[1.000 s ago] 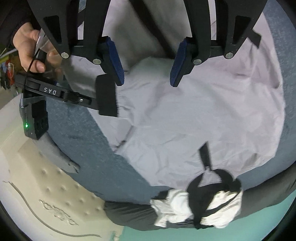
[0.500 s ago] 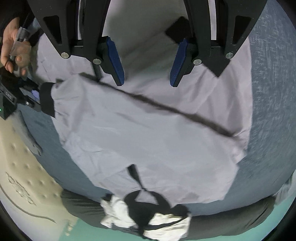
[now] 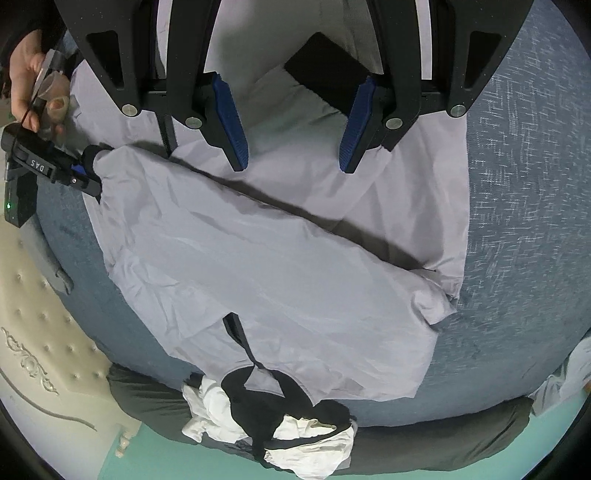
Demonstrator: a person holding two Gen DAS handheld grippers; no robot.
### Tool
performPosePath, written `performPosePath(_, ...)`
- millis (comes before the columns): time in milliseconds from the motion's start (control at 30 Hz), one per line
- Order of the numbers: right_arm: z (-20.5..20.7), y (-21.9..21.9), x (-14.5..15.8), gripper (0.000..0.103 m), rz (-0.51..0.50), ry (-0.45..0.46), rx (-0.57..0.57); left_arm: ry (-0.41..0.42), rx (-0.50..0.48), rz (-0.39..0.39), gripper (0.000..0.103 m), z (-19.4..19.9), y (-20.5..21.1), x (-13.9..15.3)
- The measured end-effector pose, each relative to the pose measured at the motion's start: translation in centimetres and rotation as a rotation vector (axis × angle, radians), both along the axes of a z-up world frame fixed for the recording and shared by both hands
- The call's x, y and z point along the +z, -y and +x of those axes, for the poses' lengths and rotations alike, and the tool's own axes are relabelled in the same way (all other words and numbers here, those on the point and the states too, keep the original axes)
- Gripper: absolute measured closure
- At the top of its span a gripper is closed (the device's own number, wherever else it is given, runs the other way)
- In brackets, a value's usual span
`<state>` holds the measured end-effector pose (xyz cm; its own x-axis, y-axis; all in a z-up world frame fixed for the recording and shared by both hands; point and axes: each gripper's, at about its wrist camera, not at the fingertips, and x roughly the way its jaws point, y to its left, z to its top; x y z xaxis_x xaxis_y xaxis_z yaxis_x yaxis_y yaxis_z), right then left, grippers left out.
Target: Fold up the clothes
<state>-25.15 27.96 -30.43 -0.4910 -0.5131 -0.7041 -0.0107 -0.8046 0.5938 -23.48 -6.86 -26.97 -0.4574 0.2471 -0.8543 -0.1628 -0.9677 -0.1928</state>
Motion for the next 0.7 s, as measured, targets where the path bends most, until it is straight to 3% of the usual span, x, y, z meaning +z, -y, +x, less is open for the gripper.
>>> performPosePath(167, -0.8, 0.5, -0.6, 0.048, 0.014, -0.005, 0.015, 0.005, 0.019, -0.006, 0.048, 0.0, 0.9, -0.2)
performPosePath(267, -0.6, 0.6, -0.5, 0.071, 0.042, -0.023, 0.020, 0.005, 0.044, -0.004, 0.048, -0.1, 2.0, -0.1)
performPosePath(300, -0.4, 0.7, -0.4, 0.095, 0.040, -0.031, 0.024, 0.003, 0.057, -0.002, 0.048, -0.1, 2.4, 0.0)
performPosePath(333, -0.3, 0.7, -0.1, 0.100, 0.036, -0.042, 0.028, 0.001, 0.070, 0.000, 0.048, -0.2, 2.8, 0.1)
performPosePath(567, 1.6, 0.3, 3.8, 0.100, 0.062, -0.179, 0.022, -0.009, 0.182, 0.000, 0.048, -1.6, 6.2, 0.6)
performPosePath(700, 2.8, -1.2, 6.0, 0.100, 0.054, -0.233, -0.010, -0.024, 0.207, -0.063, 0.048, -3.2, 7.2, 1.1)
